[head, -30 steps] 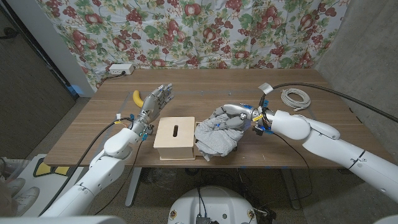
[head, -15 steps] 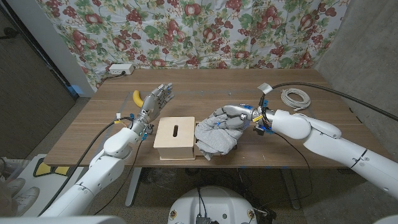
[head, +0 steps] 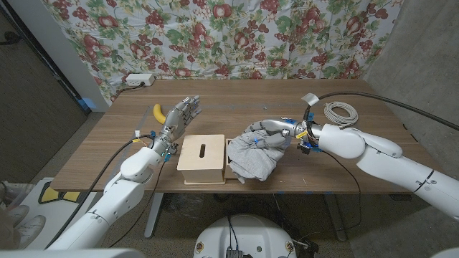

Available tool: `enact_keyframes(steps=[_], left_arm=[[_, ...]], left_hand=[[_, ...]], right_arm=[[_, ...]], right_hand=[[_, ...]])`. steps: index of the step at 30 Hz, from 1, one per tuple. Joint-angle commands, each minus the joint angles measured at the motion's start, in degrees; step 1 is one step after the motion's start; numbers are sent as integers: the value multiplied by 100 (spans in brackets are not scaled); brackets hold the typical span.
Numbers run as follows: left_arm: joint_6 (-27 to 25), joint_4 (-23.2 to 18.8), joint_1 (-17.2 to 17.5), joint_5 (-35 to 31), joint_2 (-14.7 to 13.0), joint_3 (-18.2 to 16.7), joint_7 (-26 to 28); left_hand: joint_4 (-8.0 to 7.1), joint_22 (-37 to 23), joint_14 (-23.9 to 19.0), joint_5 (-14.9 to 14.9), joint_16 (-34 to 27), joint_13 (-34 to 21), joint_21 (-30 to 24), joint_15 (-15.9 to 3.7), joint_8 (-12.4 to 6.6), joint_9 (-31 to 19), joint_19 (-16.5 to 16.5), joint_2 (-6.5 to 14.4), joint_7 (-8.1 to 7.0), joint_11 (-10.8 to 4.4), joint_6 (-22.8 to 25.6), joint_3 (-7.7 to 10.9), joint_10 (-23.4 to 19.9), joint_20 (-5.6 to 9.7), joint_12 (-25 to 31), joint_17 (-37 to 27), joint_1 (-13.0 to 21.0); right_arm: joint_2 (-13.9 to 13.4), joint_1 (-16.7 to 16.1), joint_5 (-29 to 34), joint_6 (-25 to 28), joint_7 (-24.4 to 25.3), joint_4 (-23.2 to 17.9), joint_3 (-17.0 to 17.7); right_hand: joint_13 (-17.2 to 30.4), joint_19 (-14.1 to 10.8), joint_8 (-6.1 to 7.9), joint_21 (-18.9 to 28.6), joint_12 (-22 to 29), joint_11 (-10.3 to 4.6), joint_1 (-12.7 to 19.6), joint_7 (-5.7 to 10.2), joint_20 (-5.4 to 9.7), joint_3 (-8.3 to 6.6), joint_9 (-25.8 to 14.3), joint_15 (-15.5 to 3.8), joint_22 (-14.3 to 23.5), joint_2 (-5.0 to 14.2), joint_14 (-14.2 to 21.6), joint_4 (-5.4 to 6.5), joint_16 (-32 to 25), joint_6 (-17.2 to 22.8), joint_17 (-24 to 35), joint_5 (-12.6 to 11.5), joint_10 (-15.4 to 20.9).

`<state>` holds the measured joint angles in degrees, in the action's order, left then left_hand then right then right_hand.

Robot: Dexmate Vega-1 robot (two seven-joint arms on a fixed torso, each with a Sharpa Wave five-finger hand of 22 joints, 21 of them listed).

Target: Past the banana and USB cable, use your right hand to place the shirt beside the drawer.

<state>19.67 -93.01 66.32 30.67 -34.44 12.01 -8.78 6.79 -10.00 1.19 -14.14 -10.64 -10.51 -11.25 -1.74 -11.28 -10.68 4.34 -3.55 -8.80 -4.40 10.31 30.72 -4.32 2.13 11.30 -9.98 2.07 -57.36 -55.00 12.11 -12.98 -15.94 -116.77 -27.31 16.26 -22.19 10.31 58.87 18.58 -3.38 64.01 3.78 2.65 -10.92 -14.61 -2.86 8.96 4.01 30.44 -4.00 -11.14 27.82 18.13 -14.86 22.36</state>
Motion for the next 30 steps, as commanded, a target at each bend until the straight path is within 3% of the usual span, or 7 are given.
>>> enact_keyframes(steps=[1,17,22,30], left_arm=[[10,49,-65,-16,31,49,-7],[40,86,-70,-21,74,73,33],[42,83,-65,-26,73,74,45],[59,131,-103,-27,93,91,29]], left_hand=[[12,-20,-27,2,-11,-18,-2,-339,-3,-15,-8,36,-8,-27,72,-12,30,263,17,-33,2],[13,-20,-17,3,-7,-18,-3,-342,-7,-15,-8,40,-3,-24,88,-14,35,262,15,-33,3],[13,-20,-19,3,-7,-18,-4,-338,-7,-15,-6,41,-1,-25,89,-14,31,264,17,-33,3],[14,-20,-9,4,-4,-18,-2,-337,-9,-15,-11,43,-4,-21,100,-16,34,267,16,-33,4]], right_arm=[[-183,-126,-163,41,48,-124,189],[-199,21,-221,-65,-116,-57,169],[-240,55,-323,-119,-193,-33,205],[-324,-61,-494,-133,-84,-80,378]], right_hand=[[-9,-53,3,-52,-63,12,-72,-24,116,-46,13,-455,30,-21,-61,-2,-13,-95,-12,-59,-36],[-87,-136,-16,-199,-216,62,-214,-64,122,-38,64,-349,30,-91,-198,-2,-22,-468,-102,-78,-176],[-149,-98,-29,-392,-340,138,-405,-132,-24,-10,111,-200,26,-157,-406,32,4,-832,-179,-69,-328],[-186,-103,8,-501,-395,152,-630,-165,-71,49,138,-93,31,-199,-542,115,20,-918,-225,-49,-398]])
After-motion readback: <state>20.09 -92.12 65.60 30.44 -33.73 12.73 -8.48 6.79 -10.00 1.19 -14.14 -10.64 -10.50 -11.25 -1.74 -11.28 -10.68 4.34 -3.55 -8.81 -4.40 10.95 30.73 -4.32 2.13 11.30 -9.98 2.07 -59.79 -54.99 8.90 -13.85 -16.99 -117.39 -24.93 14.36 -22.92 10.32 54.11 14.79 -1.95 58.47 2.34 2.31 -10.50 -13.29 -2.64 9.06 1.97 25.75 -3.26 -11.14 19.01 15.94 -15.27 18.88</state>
